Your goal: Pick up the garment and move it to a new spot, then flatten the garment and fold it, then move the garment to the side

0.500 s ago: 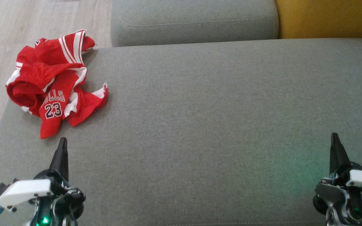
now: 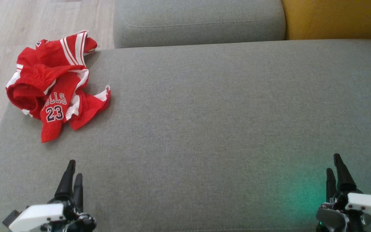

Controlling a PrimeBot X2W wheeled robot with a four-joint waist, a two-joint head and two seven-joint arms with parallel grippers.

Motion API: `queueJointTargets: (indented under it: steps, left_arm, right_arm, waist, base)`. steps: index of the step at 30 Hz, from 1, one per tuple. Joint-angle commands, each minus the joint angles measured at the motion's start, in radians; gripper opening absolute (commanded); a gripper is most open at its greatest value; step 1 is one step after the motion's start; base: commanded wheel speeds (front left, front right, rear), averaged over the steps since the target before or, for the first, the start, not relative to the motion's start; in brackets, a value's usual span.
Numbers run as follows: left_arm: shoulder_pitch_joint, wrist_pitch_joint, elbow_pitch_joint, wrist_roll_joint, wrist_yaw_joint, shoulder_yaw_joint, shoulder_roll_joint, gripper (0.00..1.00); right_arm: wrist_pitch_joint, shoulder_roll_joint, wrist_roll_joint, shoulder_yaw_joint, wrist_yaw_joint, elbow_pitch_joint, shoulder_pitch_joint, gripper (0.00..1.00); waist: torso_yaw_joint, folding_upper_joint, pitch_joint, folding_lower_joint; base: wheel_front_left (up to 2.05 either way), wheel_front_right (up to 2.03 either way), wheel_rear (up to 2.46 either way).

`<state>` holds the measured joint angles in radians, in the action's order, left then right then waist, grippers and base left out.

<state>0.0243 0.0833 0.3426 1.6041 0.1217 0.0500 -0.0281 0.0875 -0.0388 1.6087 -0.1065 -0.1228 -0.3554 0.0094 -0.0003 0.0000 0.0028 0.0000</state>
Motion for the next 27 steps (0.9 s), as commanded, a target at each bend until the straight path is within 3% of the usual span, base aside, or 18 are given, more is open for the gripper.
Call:
queueJointTargets:
  steps: [1,13,27]
  left_arm:
    - [-0.041,-0.011,-0.042,-0.011,-0.001,-0.001,-0.009,1.00]
    - [-0.036,-0.046,-0.083,-0.079,-0.014,-0.018,-0.010,1.00]
    - [-0.038,-0.087,-0.146,-0.292,-0.041,-0.074,-0.012,1.00]
  right_arm:
    - [-0.012,-0.004,-0.017,0.006,-0.001,0.039,-0.040,1.00]
    - [-0.048,-0.004,-0.100,0.019,-0.001,0.065,-0.040,1.00]
    - [-0.089,-0.005,-0.340,0.038,-0.002,0.131,-0.031,1.00]
  waist:
    - [0.000,0.0000,0.000,0.0000]
    - [0.000,0.0000,-0.002,0.0000]
    - [0.002,0.0000,-0.009,0.0000]
  base:
    - [0.00,0.00,0.00]
    - [0.00,0.00,0.00]
    - [0.00,0.00,0.00]
